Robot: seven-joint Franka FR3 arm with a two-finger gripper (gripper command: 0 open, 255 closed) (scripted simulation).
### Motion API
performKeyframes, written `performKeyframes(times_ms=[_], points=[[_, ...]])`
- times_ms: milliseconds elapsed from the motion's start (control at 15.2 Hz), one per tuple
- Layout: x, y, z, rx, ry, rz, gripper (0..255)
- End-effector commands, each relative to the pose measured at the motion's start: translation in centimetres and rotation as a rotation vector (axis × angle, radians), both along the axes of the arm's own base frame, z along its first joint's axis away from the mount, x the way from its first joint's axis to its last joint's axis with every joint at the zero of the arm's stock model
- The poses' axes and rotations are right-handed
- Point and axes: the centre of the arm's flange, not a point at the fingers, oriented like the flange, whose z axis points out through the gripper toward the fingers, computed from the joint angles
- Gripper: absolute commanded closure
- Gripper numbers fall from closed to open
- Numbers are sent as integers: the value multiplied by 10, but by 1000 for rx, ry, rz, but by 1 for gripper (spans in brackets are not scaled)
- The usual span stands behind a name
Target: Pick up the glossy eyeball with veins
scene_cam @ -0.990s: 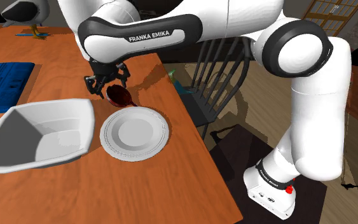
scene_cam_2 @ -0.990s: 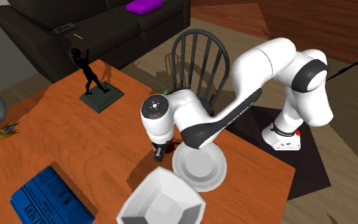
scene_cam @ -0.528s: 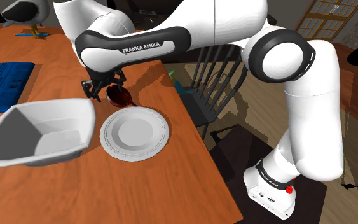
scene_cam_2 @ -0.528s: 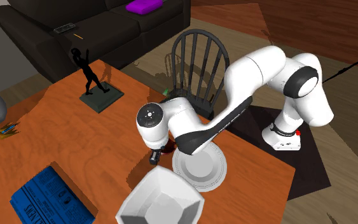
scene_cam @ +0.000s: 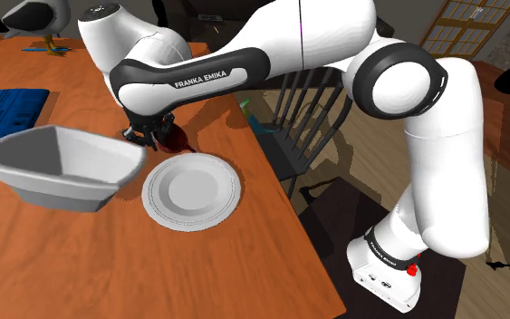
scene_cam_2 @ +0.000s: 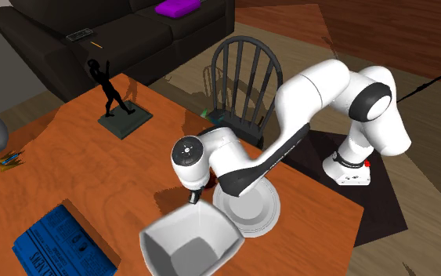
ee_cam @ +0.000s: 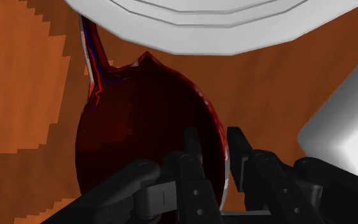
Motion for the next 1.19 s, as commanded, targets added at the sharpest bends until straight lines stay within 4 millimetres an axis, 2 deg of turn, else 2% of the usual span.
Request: performKeyframes(times_ms=[0, 198, 264, 1122], points=[[-2, 3, -2, 0, 6, 4, 255], [-4, 4, 0, 0, 6, 4, 255], [2, 0, -1, 0, 6, 4, 255], [2, 0, 68, 0, 6, 4, 255]])
